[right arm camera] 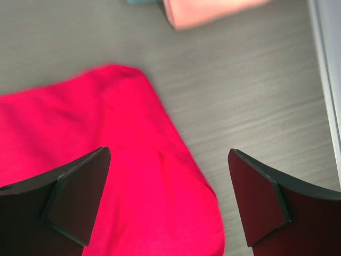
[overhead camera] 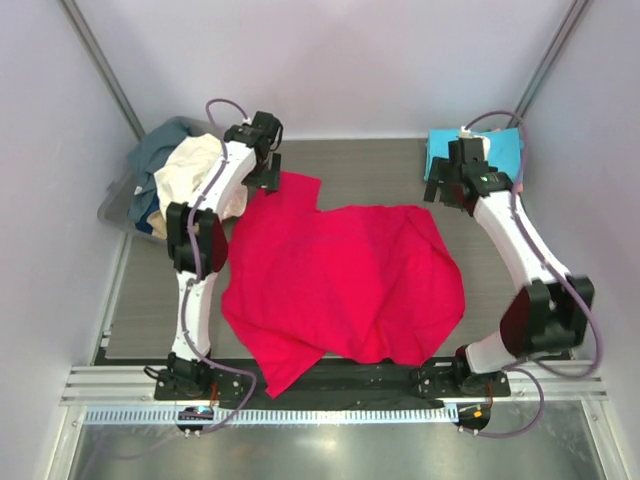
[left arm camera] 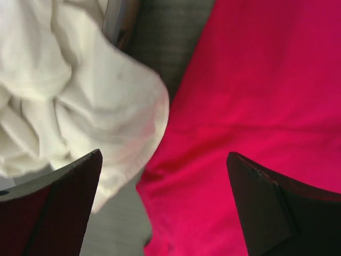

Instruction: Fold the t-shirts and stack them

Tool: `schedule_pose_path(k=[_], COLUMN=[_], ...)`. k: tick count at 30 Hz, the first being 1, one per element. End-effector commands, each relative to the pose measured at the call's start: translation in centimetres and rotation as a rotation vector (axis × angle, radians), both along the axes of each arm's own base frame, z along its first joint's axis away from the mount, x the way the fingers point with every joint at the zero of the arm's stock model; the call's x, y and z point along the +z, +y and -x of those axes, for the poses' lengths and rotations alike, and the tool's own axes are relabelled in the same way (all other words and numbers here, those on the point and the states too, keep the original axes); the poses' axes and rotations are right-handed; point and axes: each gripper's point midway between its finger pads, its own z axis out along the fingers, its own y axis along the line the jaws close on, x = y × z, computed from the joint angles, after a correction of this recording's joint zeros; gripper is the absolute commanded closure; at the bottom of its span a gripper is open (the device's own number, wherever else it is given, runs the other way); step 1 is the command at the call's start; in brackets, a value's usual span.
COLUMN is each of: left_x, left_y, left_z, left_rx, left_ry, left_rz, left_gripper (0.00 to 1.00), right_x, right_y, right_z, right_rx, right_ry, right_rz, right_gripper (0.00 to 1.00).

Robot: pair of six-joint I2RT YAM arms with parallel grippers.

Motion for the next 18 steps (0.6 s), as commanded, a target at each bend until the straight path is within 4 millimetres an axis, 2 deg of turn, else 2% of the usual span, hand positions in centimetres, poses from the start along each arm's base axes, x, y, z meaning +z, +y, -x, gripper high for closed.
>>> schedule_pose_path(k=[1, 2, 3, 4, 5, 6, 7, 8, 9, 10, 11, 12, 13, 14, 15, 16, 18], left_x=[17.9, 16.9, 17.1, 17.1, 16.2, 15.7, 15.3, 16.0, 12.4, 11.9, 11.2, 11.2, 8.4, 7.4, 7.4, 5.1, 4.3], left_y=[-2.5, -2.6, -2.8, -3.6, -3.3, -3.5, -3.8, -4.2, -4.1, -5.1, -5.2, -5.1, -5.1, -5.2, -5.2, -5.0, -5.3], left_z=[3.6, 4.7, 5.5, 6.2, 8.1, 9.0, 9.7, 11.2, 12.9, 13.3, 14.1, 15.4, 16.3, 17.3, 18.1, 19.0, 20.0], left_rx=[-0.037, -0.045, -0.045, -0.064, -0.066, -0.065, -0.059, -0.068, -0.063, -0.061, -0.058, -0.064, -0.062, -0.053, -0.055, -0.051, -0.062], left_ry=[-0.394, -0.365, -0.37, -0.377, -0.351, -0.348, -0.359, -0.384, -0.311, -0.327, -0.326, -0.341, -0.307, -0.294, -0.311, -0.283, -0.278], left_rz=[0.253, 0.246, 0.252, 0.262, 0.257, 0.266, 0.292, 0.336, 0.335, 0.403, 0.428, 0.464, 0.47, 0.489, 0.513, 0.516, 0.554], left_gripper=[0.0, 0.0, 0.0, 0.0, 0.0, 0.0, 0.0, 0.0, 0.01, 0.02, 0.02, 0.03, 0.04, 0.04, 0.05, 0.05, 0.06], right_x=[9.2, 9.2, 9.4, 7.9, 7.5, 6.7, 4.9, 4.2, 3.4, 1.8, 1.2, 0.4, -1.0, -1.6, -2.1, -3.4, -3.7], right_y=[1.6, 2.8, 3.4, 3.8, 4.8, 5.1, 5.3, 5.3, 5.5, 5.6, 5.5, 5.6, 5.5, 5.5, 5.4, 5.4, 5.5], right_z=[0.2, 0.2, 0.7, 1.2, 1.2, 1.3, 1.7, 1.5, 1.5, 1.3, 1.0, 0.8, 0.4, 0.0, -0.4, -1.0, -2.3], right_rx=[0.042, 0.092, 0.115, 0.123, 0.157, 0.166, 0.169, 0.172, 0.18, 0.182, 0.191, 0.194, 0.193, 0.194, 0.194, 0.188, 0.193], right_ry=[-0.283, -0.293, -0.306, -0.278, -0.281, -0.269, -0.231, -0.221, -0.197, -0.153, -0.138, -0.118, -0.086, -0.075, -0.063, -0.034, -0.038], right_rz=[-0.098, -0.15, -0.177, -0.205, -0.245, -0.259, -0.267, -0.268, -0.268, -0.263, -0.253, -0.249, -0.242, -0.233, -0.223, -0.216, -0.213], right_gripper=[0.01, 0.02, 0.02, 0.03, 0.03, 0.05, 0.06, 0.07, 0.13, 0.15, 0.19, 0.27, 0.3, 0.36, 0.39, 0.4, 0.46])
